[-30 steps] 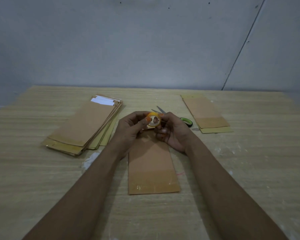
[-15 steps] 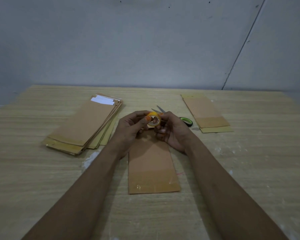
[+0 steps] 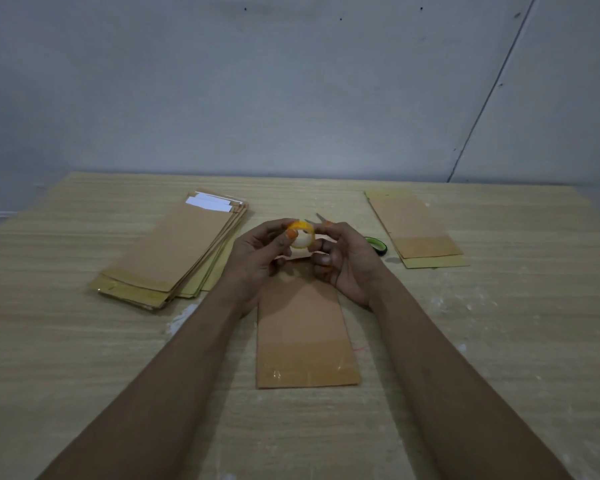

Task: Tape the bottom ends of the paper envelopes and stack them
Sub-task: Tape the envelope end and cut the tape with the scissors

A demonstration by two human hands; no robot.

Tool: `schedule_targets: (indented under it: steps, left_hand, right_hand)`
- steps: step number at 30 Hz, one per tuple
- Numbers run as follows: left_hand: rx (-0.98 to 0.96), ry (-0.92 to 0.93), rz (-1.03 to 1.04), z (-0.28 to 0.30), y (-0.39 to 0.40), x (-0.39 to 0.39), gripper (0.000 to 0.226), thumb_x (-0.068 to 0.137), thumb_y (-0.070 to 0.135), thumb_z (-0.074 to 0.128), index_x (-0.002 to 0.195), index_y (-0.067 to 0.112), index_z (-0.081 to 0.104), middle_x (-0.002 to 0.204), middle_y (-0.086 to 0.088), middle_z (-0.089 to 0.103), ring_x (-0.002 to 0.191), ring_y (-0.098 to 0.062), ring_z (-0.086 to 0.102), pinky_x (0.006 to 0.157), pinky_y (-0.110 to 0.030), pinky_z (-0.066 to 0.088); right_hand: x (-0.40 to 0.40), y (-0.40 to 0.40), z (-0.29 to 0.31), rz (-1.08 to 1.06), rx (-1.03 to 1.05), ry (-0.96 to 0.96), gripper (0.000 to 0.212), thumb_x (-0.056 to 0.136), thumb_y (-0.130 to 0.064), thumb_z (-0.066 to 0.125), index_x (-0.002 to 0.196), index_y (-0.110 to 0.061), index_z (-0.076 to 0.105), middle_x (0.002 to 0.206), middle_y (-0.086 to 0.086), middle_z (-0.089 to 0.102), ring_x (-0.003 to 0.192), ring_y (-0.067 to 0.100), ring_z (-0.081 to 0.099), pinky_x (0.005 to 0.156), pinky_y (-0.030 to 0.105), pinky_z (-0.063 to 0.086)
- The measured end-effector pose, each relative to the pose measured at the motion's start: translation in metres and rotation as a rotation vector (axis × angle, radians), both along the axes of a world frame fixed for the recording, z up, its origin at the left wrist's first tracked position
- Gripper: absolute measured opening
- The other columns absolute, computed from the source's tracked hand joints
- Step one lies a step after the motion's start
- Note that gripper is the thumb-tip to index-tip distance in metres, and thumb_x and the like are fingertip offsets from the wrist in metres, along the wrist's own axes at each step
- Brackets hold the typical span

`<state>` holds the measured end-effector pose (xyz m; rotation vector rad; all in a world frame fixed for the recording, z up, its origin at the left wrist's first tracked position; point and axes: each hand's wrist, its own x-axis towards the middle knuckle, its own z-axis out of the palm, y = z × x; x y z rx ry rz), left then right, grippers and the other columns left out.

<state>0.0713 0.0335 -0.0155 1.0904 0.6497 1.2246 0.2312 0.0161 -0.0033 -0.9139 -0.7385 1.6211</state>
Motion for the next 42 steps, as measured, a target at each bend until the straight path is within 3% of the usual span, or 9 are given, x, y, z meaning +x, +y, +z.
schedule_targets:
  steps: [5, 9, 12, 18, 23, 29, 35, 39, 42]
  left_hand:
    - [0.002, 0.024, 0.046, -0.001, 0.001, 0.003, 0.018, 0.075, 0.015, 0.072, 0.091, 0.022, 0.078, 0.084, 0.001, 0.07, 0.063, -0.005, 0.052, 0.054, -0.016, 0.04]
    - [0.023, 0.076, 0.072, -0.002, -0.001, 0.001, 0.022, 0.072, 0.016, 0.074, 0.093, 0.02, 0.076, 0.086, 0.004, 0.07, 0.065, -0.007, 0.053, 0.057, -0.02, 0.044]
    - [0.037, 0.107, 0.085, -0.003, 0.0, 0.001, 0.021, 0.073, 0.015, 0.074, 0.093, 0.02, 0.076, 0.086, 0.004, 0.07, 0.064, -0.007, 0.051, 0.057, -0.021, 0.043]
    - [0.032, 0.143, 0.102, -0.004, 0.001, 0.001, 0.019, 0.073, 0.014, 0.072, 0.087, 0.025, 0.079, 0.084, 0.007, 0.07, 0.066, -0.008, 0.051, 0.059, -0.023, 0.04]
    - [0.046, 0.173, 0.118, -0.006, 0.002, 0.0, 0.021, 0.074, 0.012, 0.074, 0.092, 0.022, 0.077, 0.089, 0.003, 0.069, 0.069, -0.012, 0.049, 0.061, -0.027, 0.035]
    - [0.068, 0.28, 0.131, -0.009, 0.003, -0.001, 0.019, 0.083, 0.016, 0.076, 0.101, 0.023, 0.074, 0.085, -0.003, 0.067, 0.077, -0.025, 0.05, 0.068, -0.036, 0.04]
    - [0.124, 0.426, 0.163, -0.01, 0.001, 0.004, 0.004, 0.094, 0.014, 0.065, 0.098, 0.015, 0.066, 0.07, 0.001, 0.068, 0.057, -0.002, 0.057, 0.059, -0.021, 0.045]
    - [0.176, 0.419, 0.168, -0.007, -0.004, 0.005, 0.008, 0.096, 0.012, 0.064, 0.102, 0.008, 0.062, 0.08, -0.003, 0.065, 0.057, 0.001, 0.058, 0.053, -0.013, 0.042]
    - [0.253, 0.515, 0.153, -0.009, 0.0, 0.004, 0.012, 0.097, 0.019, 0.062, 0.102, 0.009, 0.06, 0.09, -0.008, 0.068, 0.067, -0.011, 0.065, 0.058, -0.027, 0.048]
  right_hand:
    - [-0.005, 0.005, -0.003, -0.189, 0.012, -0.061, 0.014, 0.092, -0.022, 0.064, 0.099, -0.011, 0.068, 0.077, 0.005, 0.06, 0.051, 0.009, 0.042, 0.047, 0.019, 0.038]
    - [-0.014, 0.005, -0.015, -0.372, 0.215, -0.358, 0.009, 0.088, -0.023, 0.073, 0.081, -0.017, 0.075, 0.067, -0.004, 0.065, 0.054, 0.008, 0.049, 0.057, 0.025, 0.041]
    - [-0.016, 0.002, -0.02, -0.481, 0.355, -0.532, 0.008, 0.087, -0.019, 0.074, 0.086, -0.012, 0.078, 0.06, -0.012, 0.063, 0.06, 0.006, 0.055, 0.062, 0.024, 0.044]
    - [-0.019, 0.003, -0.02, -0.555, 0.422, -0.55, 0.004, 0.083, -0.011, 0.076, 0.082, -0.014, 0.077, 0.075, -0.009, 0.071, 0.073, 0.008, 0.066, 0.069, 0.034, 0.055]
    - [-0.018, 0.001, -0.019, -0.539, 0.409, -0.531, 0.006, 0.085, -0.008, 0.073, 0.079, -0.011, 0.075, 0.072, 0.002, 0.069, 0.06, 0.011, 0.061, 0.061, 0.026, 0.05]
    - [-0.016, 0.002, -0.018, -0.515, 0.392, -0.528, 0.008, 0.088, -0.007, 0.07, 0.081, -0.011, 0.073, 0.067, -0.004, 0.065, 0.06, 0.007, 0.059, 0.061, 0.022, 0.049]
    - [-0.017, 0.001, -0.019, -0.536, 0.378, -0.629, 0.013, 0.089, -0.011, 0.07, 0.077, -0.016, 0.069, 0.064, -0.003, 0.063, 0.064, 0.01, 0.059, 0.067, 0.034, 0.054]
    - [-0.018, 0.002, -0.019, -0.571, 0.42, -0.723, 0.01, 0.089, -0.007, 0.069, 0.079, -0.011, 0.07, 0.067, -0.008, 0.062, 0.064, -0.001, 0.057, 0.065, 0.02, 0.048]
    - [-0.015, 0.002, -0.021, -0.578, 0.427, -0.807, 0.008, 0.09, -0.008, 0.068, 0.083, -0.006, 0.069, 0.07, -0.007, 0.062, 0.067, -0.002, 0.057, 0.067, 0.016, 0.045]
